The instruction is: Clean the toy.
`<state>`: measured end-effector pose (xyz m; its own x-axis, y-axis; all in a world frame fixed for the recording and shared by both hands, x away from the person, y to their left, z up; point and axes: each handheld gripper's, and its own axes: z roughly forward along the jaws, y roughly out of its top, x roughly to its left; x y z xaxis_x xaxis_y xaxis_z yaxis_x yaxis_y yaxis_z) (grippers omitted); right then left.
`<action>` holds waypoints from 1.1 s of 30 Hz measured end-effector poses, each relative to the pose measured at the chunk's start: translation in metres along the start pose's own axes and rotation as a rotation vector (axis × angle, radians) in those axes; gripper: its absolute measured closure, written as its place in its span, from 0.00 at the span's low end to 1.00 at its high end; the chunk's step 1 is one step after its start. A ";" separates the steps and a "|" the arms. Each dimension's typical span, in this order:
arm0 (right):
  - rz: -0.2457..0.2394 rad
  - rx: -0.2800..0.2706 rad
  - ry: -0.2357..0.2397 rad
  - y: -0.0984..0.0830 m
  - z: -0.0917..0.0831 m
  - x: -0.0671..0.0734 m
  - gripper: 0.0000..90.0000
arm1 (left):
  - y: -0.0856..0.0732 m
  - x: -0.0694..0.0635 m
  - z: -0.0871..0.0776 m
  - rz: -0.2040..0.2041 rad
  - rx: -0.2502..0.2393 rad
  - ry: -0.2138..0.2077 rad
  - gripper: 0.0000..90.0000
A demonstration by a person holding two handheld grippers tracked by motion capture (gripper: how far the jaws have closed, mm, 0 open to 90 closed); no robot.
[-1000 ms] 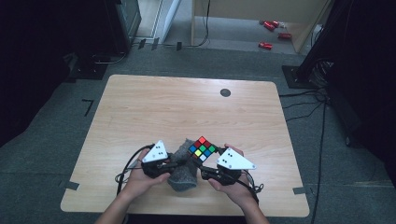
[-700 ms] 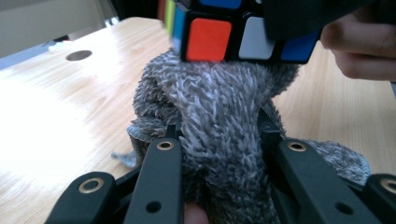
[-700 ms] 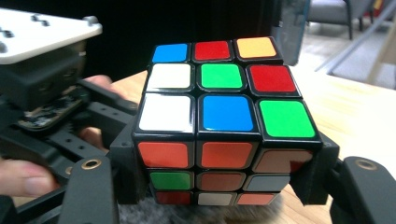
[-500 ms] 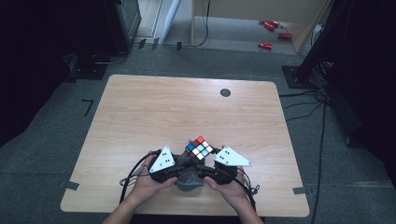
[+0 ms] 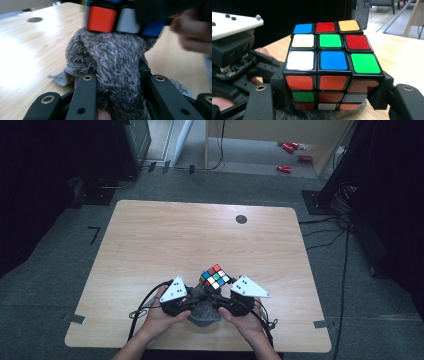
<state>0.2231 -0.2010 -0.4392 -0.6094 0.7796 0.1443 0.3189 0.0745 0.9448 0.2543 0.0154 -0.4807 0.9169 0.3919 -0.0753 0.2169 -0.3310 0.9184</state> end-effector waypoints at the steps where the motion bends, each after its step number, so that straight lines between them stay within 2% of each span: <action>1: 0.006 0.000 0.002 0.001 0.000 0.000 0.38 | 0.000 -0.003 0.002 0.018 0.001 -0.008 0.80; 2: 0.012 -0.002 0.002 0.001 0.000 -0.001 0.38 | 0.000 -0.003 0.002 0.022 0.001 -0.002 0.80; 3: 0.014 0.000 0.002 0.002 -0.001 -0.002 0.38 | 0.001 -0.002 0.002 0.002 -0.001 0.013 0.80; 5: 0.020 0.004 0.014 0.001 -0.001 -0.001 0.38 | 0.001 0.005 0.000 -0.046 -0.003 0.046 0.80; 6: 0.019 0.007 0.019 0.001 -0.001 0.000 0.38 | 0.001 0.011 -0.002 -0.094 -0.015 0.069 0.80; 8: 0.003 0.008 0.028 0.001 -0.001 0.003 0.38 | 0.000 0.017 -0.006 -0.132 -0.036 0.071 0.80; 10: 0.001 0.006 0.035 0.002 0.000 0.005 0.38 | -0.001 0.016 -0.007 -0.123 -0.037 0.047 0.80; 12: 0.004 0.003 0.032 0.003 0.001 0.004 0.38 | -0.001 0.008 -0.003 -0.081 -0.021 -0.006 0.80; 13: 0.006 0.002 0.028 0.003 0.001 0.003 0.38 | -0.001 0.004 -0.001 -0.056 -0.010 -0.014 0.80; 14: 0.010 0.005 0.025 0.002 0.001 0.003 0.38 | 0.000 0.003 0.000 -0.051 -0.001 -0.005 0.79; 15: 0.011 0.009 0.021 0.002 0.001 0.002 0.38 | 0.001 0.004 0.000 -0.066 0.001 0.012 0.79; 18: 0.006 0.011 0.019 0.000 0.000 0.001 0.38 | 0.001 0.018 -0.006 -0.171 -0.022 0.076 0.79; 20: -0.004 0.016 0.023 0.000 0.000 0.002 0.38 | -0.001 0.024 -0.010 -0.197 -0.039 0.102 0.79; 21: -0.005 0.017 0.028 0.000 0.001 0.003 0.38 | -0.001 0.024 -0.011 -0.195 -0.040 0.101 0.79; 23: -0.004 0.020 0.029 0.000 0.002 0.004 0.38 | -0.002 0.019 -0.007 -0.164 -0.034 0.065 0.79; 24: -0.001 0.018 0.028 0.000 0.002 0.004 0.38 | -0.002 0.016 -0.005 -0.145 -0.026 0.042 0.78; 25: 0.005 0.017 0.029 0.001 0.002 0.003 0.38 | -0.002 0.011 -0.001 -0.108 -0.012 0.007 0.78; 26: 0.006 0.016 0.024 0.001 0.002 0.002 0.38 | -0.002 0.008 0.000 -0.083 -0.004 0.003 0.77; 27: 0.002 0.014 0.021 0.001 0.002 0.001 0.38 | -0.001 0.007 0.001 -0.060 0.002 0.017 0.77; 29: 0.000 0.020 0.014 0.000 0.001 0.000 0.38 | -0.001 0.013 0.000 -0.090 0.008 0.046 0.76; 31: -0.010 0.035 -0.007 -0.001 0.001 -0.001 0.38 | -0.002 0.022 -0.005 -0.116 0.016 0.112 0.73; 33: -0.002 0.037 -0.019 -0.002 0.000 -0.004 0.38 | -0.003 0.032 -0.012 -0.135 0.024 0.177 0.62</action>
<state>0.2252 -0.2041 -0.4412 -0.5963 0.7911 0.1364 0.3449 0.0991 0.9334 0.2792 0.0392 -0.4818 0.8067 0.5775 -0.1254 0.3433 -0.2853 0.8949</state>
